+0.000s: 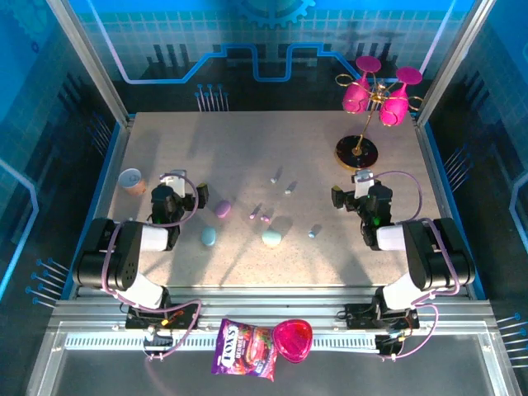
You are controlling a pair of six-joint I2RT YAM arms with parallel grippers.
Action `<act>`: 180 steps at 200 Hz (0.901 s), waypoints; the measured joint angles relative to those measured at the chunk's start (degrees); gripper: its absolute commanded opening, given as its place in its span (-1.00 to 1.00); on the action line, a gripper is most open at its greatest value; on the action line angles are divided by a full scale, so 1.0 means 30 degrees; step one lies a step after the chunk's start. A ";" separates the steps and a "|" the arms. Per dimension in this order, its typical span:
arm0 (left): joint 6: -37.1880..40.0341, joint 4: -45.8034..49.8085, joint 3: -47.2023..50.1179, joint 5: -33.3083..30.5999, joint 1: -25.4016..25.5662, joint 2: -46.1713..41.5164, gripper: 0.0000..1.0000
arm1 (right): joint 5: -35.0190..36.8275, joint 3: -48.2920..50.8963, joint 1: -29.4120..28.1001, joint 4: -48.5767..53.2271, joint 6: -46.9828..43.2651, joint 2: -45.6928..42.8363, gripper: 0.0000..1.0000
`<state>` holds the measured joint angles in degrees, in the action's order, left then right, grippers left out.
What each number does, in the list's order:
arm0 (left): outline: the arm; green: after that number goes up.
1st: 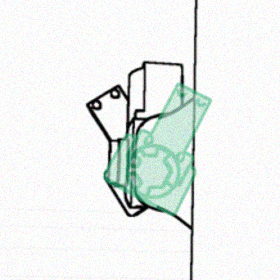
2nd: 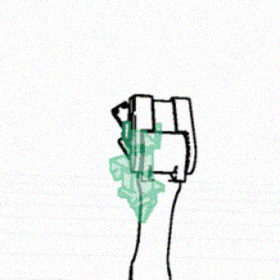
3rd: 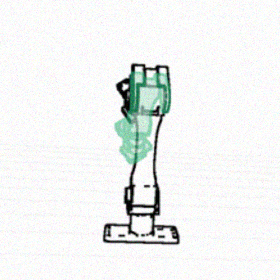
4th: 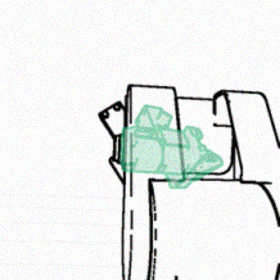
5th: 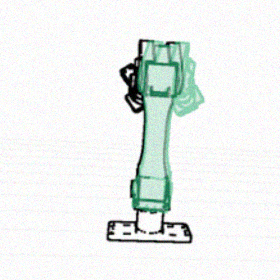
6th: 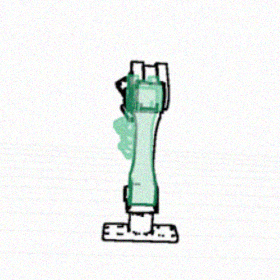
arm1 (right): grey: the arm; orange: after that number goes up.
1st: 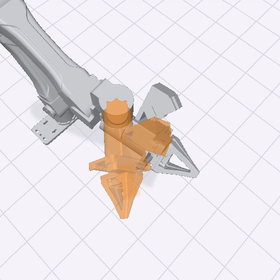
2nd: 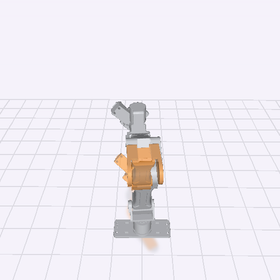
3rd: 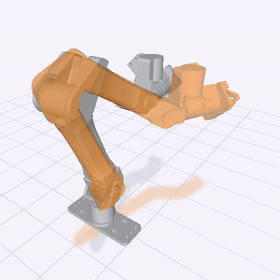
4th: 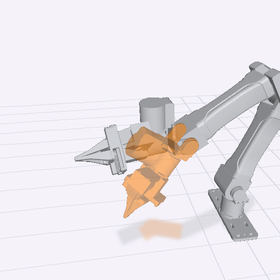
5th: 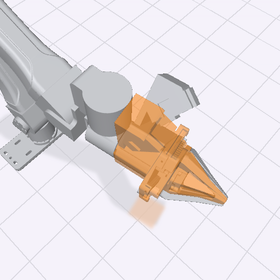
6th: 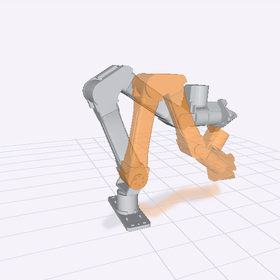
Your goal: Insert wireless bluetooth earbuds into charging case
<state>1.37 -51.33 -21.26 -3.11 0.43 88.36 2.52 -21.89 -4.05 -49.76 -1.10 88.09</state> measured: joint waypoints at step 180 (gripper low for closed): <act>-0.0007 0.0000 0.0029 -0.0146 0.0000 -0.0095 0.99 | 0.0408 0.0015 -0.0007 -0.0029 0.0000 -0.0044 1.00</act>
<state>1.34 -51.33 -21.17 -3.55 0.43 88.07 3.75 -21.85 -4.08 -49.84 -1.10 87.96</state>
